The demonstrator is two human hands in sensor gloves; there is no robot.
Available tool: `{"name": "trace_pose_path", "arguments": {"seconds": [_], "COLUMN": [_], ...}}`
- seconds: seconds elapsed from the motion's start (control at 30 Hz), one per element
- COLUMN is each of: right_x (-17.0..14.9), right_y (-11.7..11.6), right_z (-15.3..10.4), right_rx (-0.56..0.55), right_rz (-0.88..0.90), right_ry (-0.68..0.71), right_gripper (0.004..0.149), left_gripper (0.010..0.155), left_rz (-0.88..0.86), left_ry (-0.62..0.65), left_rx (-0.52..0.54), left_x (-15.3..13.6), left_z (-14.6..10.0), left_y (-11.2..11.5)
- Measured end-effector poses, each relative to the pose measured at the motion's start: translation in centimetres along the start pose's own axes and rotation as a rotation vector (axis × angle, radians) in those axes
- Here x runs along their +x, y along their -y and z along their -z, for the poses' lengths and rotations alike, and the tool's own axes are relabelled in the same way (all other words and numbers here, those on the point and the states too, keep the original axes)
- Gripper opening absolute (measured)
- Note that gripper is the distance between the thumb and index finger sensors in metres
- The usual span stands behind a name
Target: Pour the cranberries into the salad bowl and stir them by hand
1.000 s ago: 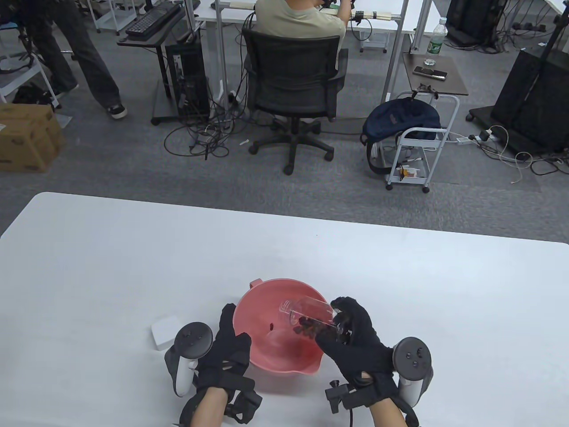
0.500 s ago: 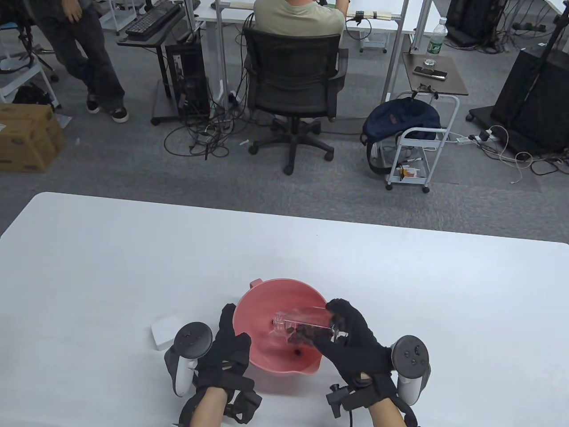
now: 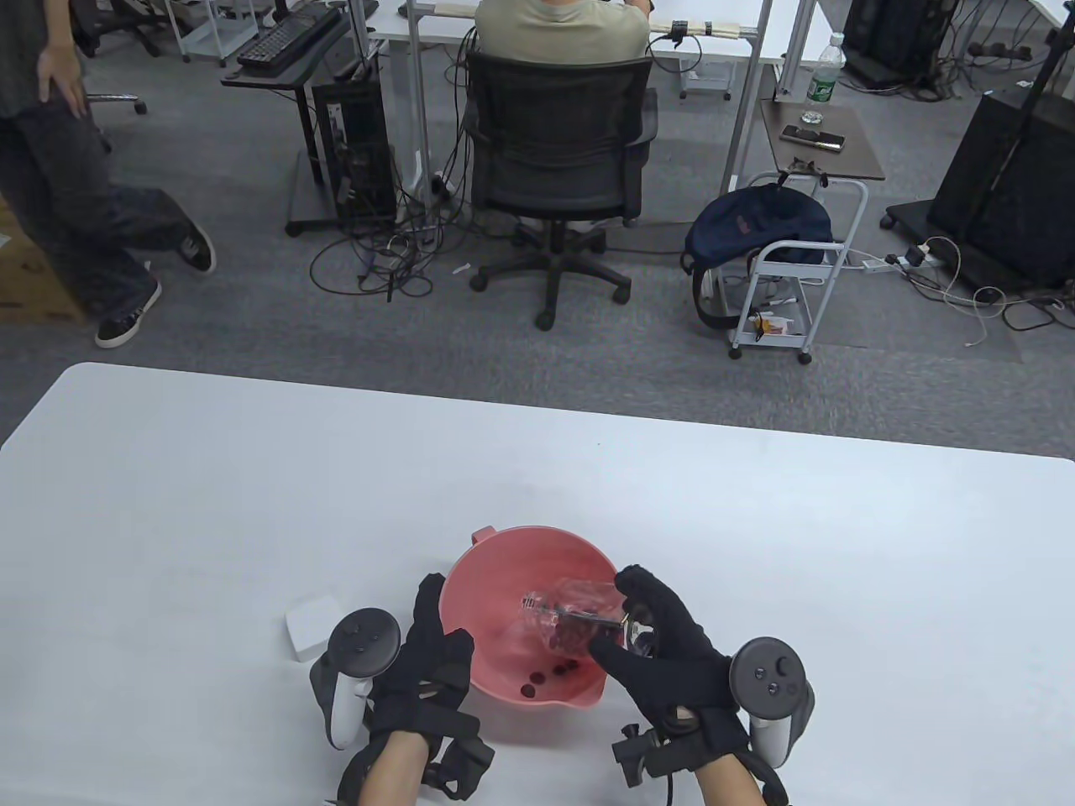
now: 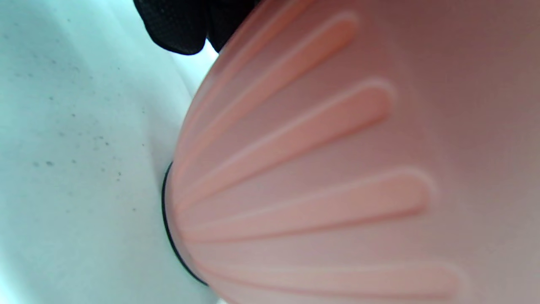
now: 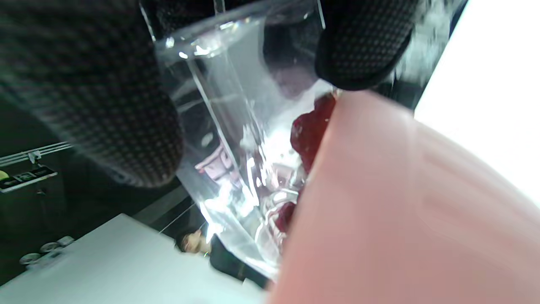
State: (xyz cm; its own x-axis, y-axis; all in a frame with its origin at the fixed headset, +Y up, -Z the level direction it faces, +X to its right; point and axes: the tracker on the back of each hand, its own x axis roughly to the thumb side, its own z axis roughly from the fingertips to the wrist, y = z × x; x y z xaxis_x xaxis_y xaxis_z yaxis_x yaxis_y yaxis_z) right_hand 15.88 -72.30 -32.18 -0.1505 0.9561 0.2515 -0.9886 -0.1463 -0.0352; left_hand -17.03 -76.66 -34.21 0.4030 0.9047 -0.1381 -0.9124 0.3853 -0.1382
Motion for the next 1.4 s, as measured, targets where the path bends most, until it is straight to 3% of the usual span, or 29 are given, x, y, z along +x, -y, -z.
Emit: {"name": "trace_pose_path", "arguments": {"seconds": [0.03,0.07,0.13,0.17,0.2,0.23,0.3,0.37,0.43,0.5,0.53,0.57,0.63,0.67,0.73,0.8,0.83,0.87,0.93,1.0,1.07,1.1,1.13,1.17,1.2,1.27,1.3,1.37,1.4], "right_x": [0.09,0.31,0.26,0.11,0.23,0.47,0.53,0.08,0.33,0.42,0.15,0.12,0.5,0.52,0.19,0.29,0.42,0.49,0.2,0.49,0.66,0.41,0.29,0.4,0.63,0.7,0.4,0.4,0.6], "right_y": [-0.14,-0.06,0.16,0.06,-0.13,-0.09,0.15,-0.02,-0.1,0.19,0.03,-0.08,-0.15,0.04,0.03,-0.31,-0.09,0.08,-0.07,-0.24,-0.02,-0.13,-0.3,-0.5,-0.41,-0.21,-0.31,-0.61,-0.44], "right_z": [-0.17,-0.08,0.2,0.05,-0.19,-0.26,0.06,0.0,-0.28,0.17,0.2,0.04,-0.4,-0.08,0.09,-0.42,-0.26,-0.05,-0.1,-0.47,-0.06,0.06,-0.16,-0.45,-0.42,-0.07,-0.01,-0.48,-0.35], "right_rx": [-0.083,-0.17,-0.02,0.014,-0.046,-0.169,-0.082,0.007,-0.168,-0.069,0.036,0.044,-0.204,-0.134,0.012,-0.147,-0.166,-0.1,-0.012,-0.197,-0.082,0.014,0.019,-0.083,-0.184,-0.044,0.039,-0.113,-0.168], "right_rz": [0.03,-0.063,-0.136,-0.056,0.002,-0.057,-0.153,-0.007,-0.053,-0.153,-0.046,0.016,-0.029,-0.137,-0.089,0.046,-0.059,-0.134,-0.034,-0.019,-0.154,-0.09,-0.002,0.046,-0.045,-0.172,-0.099,0.045,-0.052], "right_ry": [0.001,0.005,0.021,0.009,0.012,0.025,0.035,0.007,0.012,0.033,0.01,0.007,0.007,0.039,0.022,-0.002,0.016,0.026,0.017,0.019,0.04,0.037,0.019,0.013,0.028,0.043,0.04,0.011,0.028], "right_gripper": [0.076,0.075,0.075,0.075,0.075,0.074,0.074,0.074,0.074,0.074,0.074,0.074,0.074,0.074,0.074,0.073,0.073,0.073,0.074,0.073,0.073,0.073,0.074,0.073,0.073,0.073,0.074,0.073,0.073], "left_gripper": [0.077,0.077,0.076,0.077,0.077,0.077,0.077,0.077,0.078,0.078,0.078,0.078,0.078,0.078,0.078,0.078,0.078,0.078,0.078,0.078,0.078,0.078,0.078,0.077,0.078,0.078,0.078,0.078,0.078], "left_rz": [0.009,0.017,0.001,-0.005,-0.003,0.009,0.006,-0.002,0.017,0.01,0.008,0.007,0.016,0.013,0.002,0.02,0.021,0.009,0.001,0.022,0.008,0.0,0.003,0.016,0.024,0.004,0.001,0.019,0.023], "left_ry": [0.001,0.002,-0.001,-0.004,-0.002,0.001,0.002,-0.002,-0.001,-0.003,-0.004,-0.005,-0.003,-0.002,-0.005,-0.002,-0.001,-0.003,-0.006,-0.001,-0.003,-0.006,-0.006,-0.002,0.0,-0.004,-0.006,-0.003,-0.001], "left_rx": [0.005,0.01,0.003,0.001,-0.001,0.003,0.006,0.001,0.01,0.006,0.008,0.007,0.011,0.01,0.006,0.009,0.013,0.009,0.004,0.011,0.009,0.005,0.004,0.007,0.014,0.006,0.005,0.008,0.013], "left_x": [0.03,0.01,-0.11,-0.11,-0.1,-0.06,-0.13,-0.1,-0.01,0.0,0.0,0.06,0.09,0.05,0.02,0.21,0.21,0.13,0.17,0.3,0.21,0.22,0.25,0.34,0.3,0.18,0.2,0.34,0.29], "left_z": [-0.02,-0.04,0.02,0.05,0.05,0.01,0.04,0.05,-0.01,-0.01,-0.02,-0.04,-0.1,-0.11,-0.11,-0.2,-0.21,-0.2,-0.19,-0.26,-0.25,-0.23,-0.22,-0.26,-0.28,-0.23,-0.22,-0.24,-0.25], "left_y": [-0.01,-0.04,-0.08,-0.04,-0.02,-0.04,-0.07,-0.02,-0.02,0.0,0.01,0.03,0.01,-0.02,0.0,0.02,-0.02,-0.04,-0.02,-0.03,-0.08,-0.04,-0.02,-0.01,-0.06,-0.09,-0.06,-0.01,-0.06]}}
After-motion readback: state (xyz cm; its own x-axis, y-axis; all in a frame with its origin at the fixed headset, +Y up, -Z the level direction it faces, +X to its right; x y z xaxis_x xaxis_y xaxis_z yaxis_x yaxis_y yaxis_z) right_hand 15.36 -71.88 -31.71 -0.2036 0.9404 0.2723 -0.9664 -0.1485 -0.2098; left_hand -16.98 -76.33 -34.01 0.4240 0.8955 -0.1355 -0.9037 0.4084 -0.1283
